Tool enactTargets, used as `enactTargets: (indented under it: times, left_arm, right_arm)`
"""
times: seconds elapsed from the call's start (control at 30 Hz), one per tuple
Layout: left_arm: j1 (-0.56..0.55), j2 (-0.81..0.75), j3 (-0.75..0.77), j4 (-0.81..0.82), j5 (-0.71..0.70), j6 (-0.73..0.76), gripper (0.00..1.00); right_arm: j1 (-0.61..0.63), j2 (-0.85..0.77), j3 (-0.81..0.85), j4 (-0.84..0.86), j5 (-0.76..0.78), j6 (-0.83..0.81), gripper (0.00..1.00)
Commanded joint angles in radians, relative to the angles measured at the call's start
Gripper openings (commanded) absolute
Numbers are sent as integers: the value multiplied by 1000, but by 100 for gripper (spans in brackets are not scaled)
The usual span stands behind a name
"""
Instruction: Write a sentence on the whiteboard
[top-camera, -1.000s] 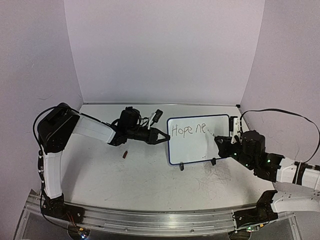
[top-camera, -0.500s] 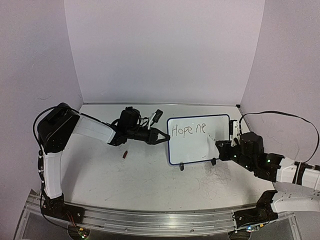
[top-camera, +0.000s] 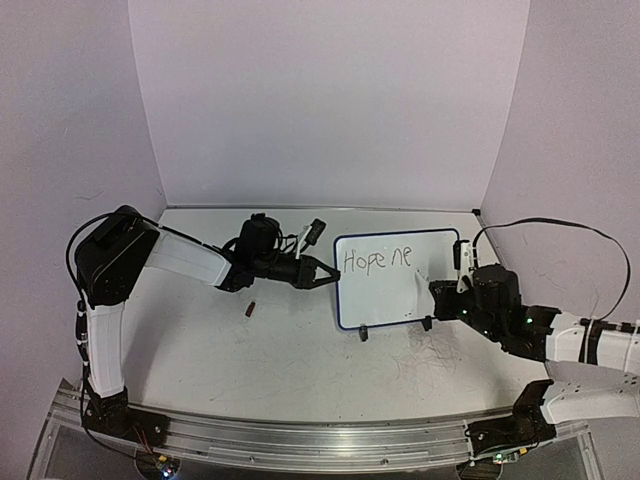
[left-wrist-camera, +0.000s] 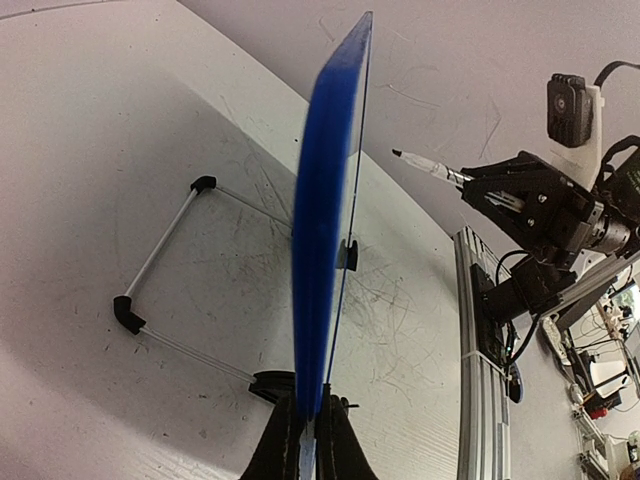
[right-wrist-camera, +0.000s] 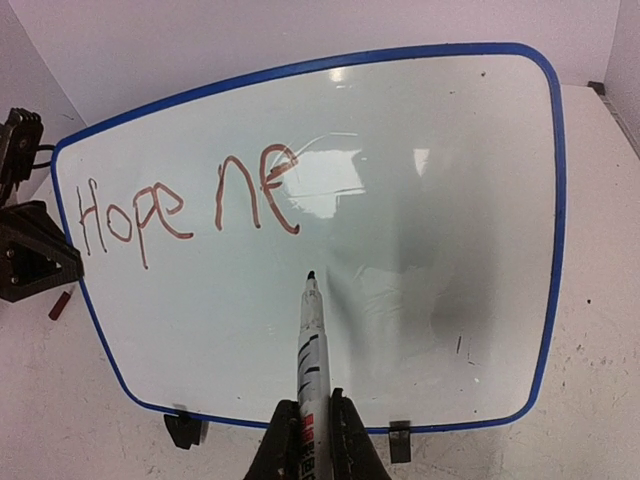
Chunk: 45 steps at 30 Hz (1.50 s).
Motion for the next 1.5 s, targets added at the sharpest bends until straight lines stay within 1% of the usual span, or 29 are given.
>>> enactTargets:
  times: [0.0,0.3,0.5,1.13,1.47]
  left_arm:
    - [2,-5,14,3,-4,18,0]
    - [2,-3,19,3,0,15,0]
    - [2,-1,20,3,6,15,0]
    - [2,0,22,3,10,15,0]
    - [2,-4,23,3,12,15,0]
  right_arm:
    - [-4,-6,30,113,68,-32,0]
    - [-5,125,110,166,94,-70,0]
    - [-6,126,109,186,115,-75,0]
    - [-10,203,132,221,132,-104,0]
    - [-10,197,106,158,127,-32,0]
